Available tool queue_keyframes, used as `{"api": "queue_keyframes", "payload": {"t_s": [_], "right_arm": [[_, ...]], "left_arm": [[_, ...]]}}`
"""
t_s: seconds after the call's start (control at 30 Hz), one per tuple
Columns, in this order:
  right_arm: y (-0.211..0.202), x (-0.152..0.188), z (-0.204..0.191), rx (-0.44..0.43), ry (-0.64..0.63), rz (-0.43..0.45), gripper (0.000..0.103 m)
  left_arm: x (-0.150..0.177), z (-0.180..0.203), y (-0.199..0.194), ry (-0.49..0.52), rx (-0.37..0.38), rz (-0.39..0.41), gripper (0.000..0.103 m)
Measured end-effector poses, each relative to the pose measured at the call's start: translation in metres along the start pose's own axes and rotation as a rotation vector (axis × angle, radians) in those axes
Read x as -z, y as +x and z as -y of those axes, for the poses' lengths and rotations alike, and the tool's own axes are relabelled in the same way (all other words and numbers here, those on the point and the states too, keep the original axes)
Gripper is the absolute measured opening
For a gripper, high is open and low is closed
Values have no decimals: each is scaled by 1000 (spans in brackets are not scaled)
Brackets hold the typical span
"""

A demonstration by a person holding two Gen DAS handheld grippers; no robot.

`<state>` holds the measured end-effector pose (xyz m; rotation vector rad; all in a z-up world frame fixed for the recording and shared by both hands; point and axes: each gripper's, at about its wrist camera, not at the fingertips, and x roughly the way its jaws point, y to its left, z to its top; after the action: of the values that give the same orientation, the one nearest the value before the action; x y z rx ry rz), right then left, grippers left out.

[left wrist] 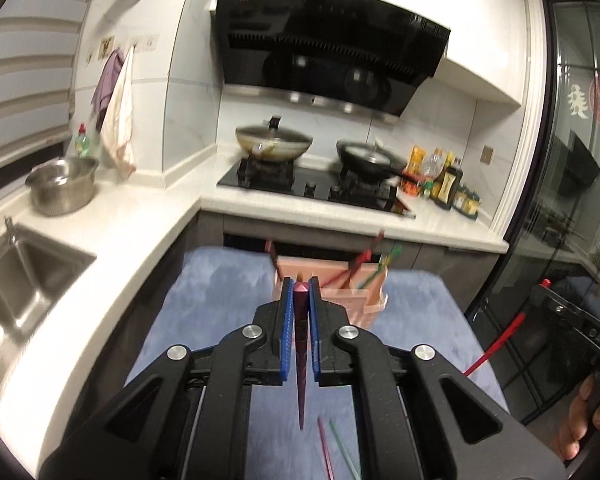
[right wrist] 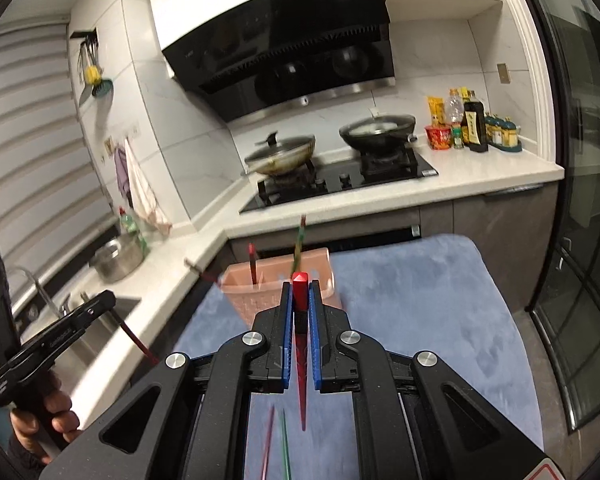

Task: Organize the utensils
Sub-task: 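Lift both chopsticks and lower them into the pink holder with both tools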

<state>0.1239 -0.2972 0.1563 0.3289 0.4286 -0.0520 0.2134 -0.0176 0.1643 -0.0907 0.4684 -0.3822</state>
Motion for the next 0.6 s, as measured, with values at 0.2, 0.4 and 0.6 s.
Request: {"api": "queue_keyframes", "payload": {"t_s": [0.2,0.4,0.6], "right_arm": [[32,-53,-8,-45,15,62,7],[61,-96,-17,-47,12,139,7],[97,-120,-21,-50,43,166,7]], "left_arm": [[-56,7,18,5,8,90,7],[-103,6,42,-15,11,166,7],[-122,8,68,-11,-2,205,7]]}}
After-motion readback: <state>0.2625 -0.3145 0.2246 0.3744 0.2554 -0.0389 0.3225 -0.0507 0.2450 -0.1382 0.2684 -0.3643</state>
